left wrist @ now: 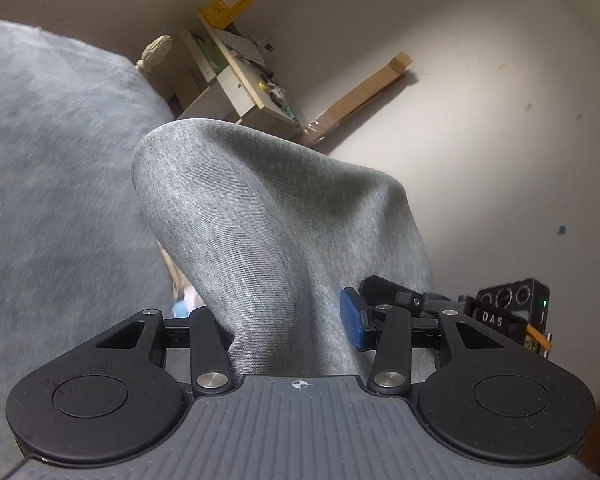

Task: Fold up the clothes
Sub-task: 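Carry the held grey sweatpants with both grippers toward the clothes stack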

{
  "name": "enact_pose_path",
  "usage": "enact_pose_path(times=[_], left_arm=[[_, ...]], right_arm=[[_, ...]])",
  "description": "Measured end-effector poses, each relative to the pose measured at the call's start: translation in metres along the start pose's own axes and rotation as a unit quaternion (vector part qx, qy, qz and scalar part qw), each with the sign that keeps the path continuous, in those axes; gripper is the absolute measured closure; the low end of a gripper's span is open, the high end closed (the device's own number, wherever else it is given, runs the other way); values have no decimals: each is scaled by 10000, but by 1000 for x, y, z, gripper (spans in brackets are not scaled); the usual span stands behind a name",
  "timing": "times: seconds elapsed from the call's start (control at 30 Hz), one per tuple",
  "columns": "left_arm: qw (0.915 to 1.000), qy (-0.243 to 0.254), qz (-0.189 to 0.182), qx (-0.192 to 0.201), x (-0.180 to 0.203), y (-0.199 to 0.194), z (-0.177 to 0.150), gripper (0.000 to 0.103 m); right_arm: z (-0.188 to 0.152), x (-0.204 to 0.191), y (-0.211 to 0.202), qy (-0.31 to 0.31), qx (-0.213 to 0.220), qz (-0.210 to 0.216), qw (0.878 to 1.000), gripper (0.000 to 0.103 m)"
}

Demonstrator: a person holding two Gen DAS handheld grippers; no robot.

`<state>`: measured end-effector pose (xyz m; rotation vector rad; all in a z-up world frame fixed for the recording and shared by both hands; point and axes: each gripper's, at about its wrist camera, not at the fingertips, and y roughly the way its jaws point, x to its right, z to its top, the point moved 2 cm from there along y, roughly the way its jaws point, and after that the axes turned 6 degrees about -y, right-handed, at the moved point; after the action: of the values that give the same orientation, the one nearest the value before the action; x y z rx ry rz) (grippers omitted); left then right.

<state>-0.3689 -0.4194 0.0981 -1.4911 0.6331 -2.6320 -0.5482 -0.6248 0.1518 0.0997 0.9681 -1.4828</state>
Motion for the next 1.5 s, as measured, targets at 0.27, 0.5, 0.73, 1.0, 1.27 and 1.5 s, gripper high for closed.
enact_pose_path(times=[0.27, 0.5, 0.73, 1.0, 1.27, 1.5], left_arm=[[9999, -52, 44, -83, 24, 108, 93, 59], [9995, -60, 206, -216, 10, 207, 134, 58], [9968, -188, 601, -497, -38, 287, 125, 58], [9893, -507, 1030, -898, -95, 352, 99, 58], [9899, -505, 886, -986, -110, 362, 84, 58], [9853, -413, 1049, -1285, -138, 377, 53, 58]], right_arm=[[126, 86, 29, -45, -21, -83, 10000, 57], [204, 181, 59, -227, -231, -212, 9992, 57], [206, 281, 104, -80, -541, -181, 9983, 57], [164, 368, 151, 276, -983, -378, 9941, 57], [161, 400, 162, 49, -1201, -298, 9923, 57], [135, 432, 171, 195, -1362, -58, 9905, 57]])
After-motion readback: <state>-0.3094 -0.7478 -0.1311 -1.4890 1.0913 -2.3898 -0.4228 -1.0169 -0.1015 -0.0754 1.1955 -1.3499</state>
